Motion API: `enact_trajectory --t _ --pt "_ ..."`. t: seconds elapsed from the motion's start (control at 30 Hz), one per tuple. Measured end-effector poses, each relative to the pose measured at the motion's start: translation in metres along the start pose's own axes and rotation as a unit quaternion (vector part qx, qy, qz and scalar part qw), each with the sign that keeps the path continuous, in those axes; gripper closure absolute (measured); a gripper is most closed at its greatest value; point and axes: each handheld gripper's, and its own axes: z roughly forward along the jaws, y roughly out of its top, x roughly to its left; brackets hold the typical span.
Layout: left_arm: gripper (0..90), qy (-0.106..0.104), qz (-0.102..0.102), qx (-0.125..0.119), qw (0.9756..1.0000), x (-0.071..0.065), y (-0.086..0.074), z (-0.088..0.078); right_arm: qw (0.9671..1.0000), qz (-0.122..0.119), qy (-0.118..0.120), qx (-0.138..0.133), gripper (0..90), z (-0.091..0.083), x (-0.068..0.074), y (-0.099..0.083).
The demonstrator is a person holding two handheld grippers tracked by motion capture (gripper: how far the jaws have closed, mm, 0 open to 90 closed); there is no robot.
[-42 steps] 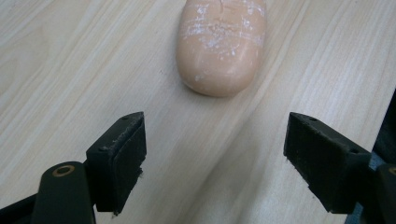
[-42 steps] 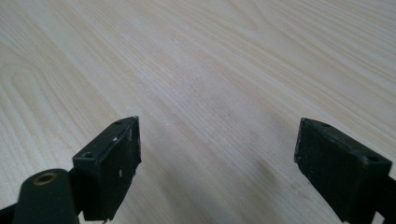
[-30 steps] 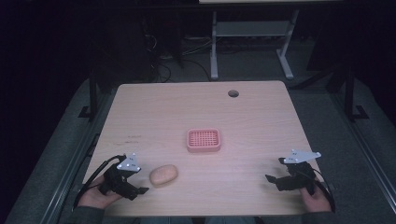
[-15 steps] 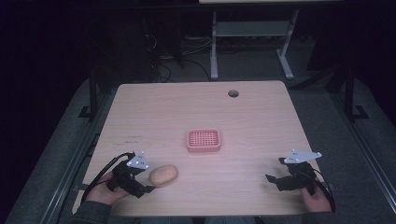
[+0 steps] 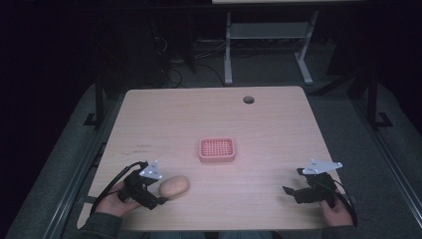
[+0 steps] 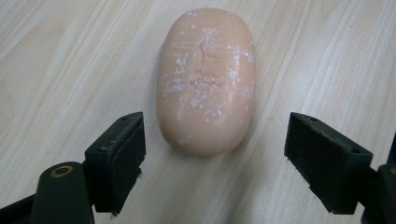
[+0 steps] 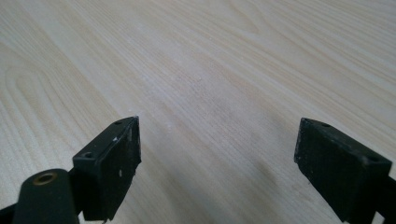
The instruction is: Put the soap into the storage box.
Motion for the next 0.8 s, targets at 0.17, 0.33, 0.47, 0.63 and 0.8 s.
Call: enact_trajectory --t 0.17,0.33,0.47,0.63,0.8 --pt "20.4 0.001 0.011 0.003 0.9999 0.001 0.005 0.003 1.0000 0.001 0.000 -0.001 14.1 0.000 0.000 0.000" --pt "20.4 -0.002 0.010 0.002 0.9999 0.001 0.009 0.005 1.0000 0.002 0.000 -0.001 14.1 -0.001 0.000 0.000" --pt "20.4 0.000 0.014 0.002 0.9999 0.001 0.011 0.007 1.0000 0.001 0.000 -0.001 14.2 0.000 0.000 0.000" --pt "20.4 -0.003 0.018 0.007 0.9998 0.001 0.015 0.010 1.0000 0.001 0.000 -0.001 14.1 0.000 0.000 0.000" --pt "20.4 -0.004 0.020 0.013 0.9997 0.001 0.019 0.014 1.0000 0.000 0.000 -0.003 14.1 -0.001 0.000 0.000"
